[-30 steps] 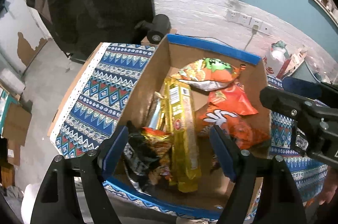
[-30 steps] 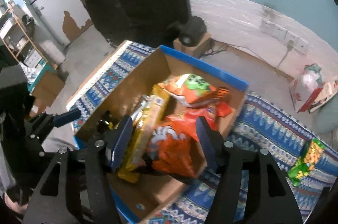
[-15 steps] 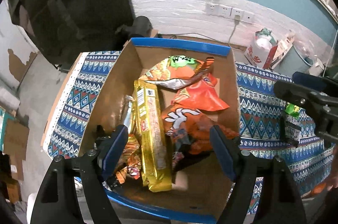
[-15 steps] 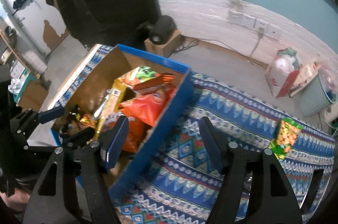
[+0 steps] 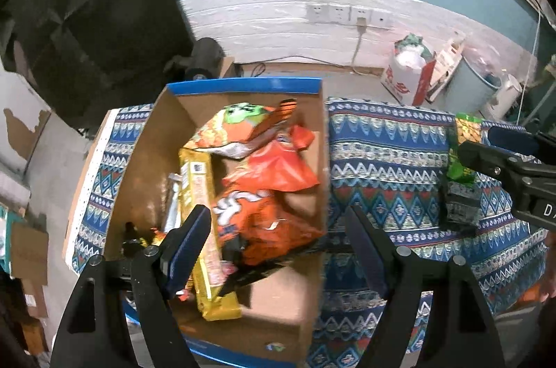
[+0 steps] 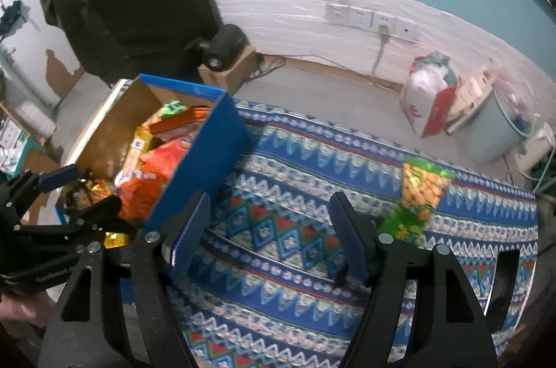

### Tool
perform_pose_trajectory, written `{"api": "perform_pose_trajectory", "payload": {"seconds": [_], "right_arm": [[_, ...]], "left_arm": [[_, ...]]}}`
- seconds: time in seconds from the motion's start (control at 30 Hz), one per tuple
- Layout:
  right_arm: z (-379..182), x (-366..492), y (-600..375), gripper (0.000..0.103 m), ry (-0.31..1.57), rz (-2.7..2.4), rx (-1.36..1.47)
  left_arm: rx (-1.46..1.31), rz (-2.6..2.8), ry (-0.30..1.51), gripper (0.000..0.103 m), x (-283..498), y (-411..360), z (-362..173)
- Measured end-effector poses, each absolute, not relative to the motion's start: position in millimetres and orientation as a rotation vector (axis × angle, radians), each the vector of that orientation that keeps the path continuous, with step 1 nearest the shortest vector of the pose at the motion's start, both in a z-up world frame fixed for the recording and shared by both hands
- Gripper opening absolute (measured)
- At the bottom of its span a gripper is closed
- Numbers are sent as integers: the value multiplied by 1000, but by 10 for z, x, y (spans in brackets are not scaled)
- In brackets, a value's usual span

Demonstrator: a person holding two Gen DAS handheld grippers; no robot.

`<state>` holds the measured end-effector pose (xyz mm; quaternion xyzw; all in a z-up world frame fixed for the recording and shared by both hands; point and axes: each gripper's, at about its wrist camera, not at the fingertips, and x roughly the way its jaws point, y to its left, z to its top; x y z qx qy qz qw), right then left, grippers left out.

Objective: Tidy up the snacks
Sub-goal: 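Move both open tools back over the remaining snacks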

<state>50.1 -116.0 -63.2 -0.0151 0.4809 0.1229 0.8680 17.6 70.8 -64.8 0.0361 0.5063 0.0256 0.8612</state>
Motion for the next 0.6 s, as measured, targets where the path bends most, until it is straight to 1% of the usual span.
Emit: {"api": "perform_pose_trajectory", "payload": {"seconds": [0.4,0.6], "right_arm": [[-684,390,-1817,72,1009,160,17],[-821,384,-2174,73,1038,91,34]], "left_arm": [[145,-30,1058,81,331,72,-640],[191,-46,1082,81,463,-150,-784]]}}
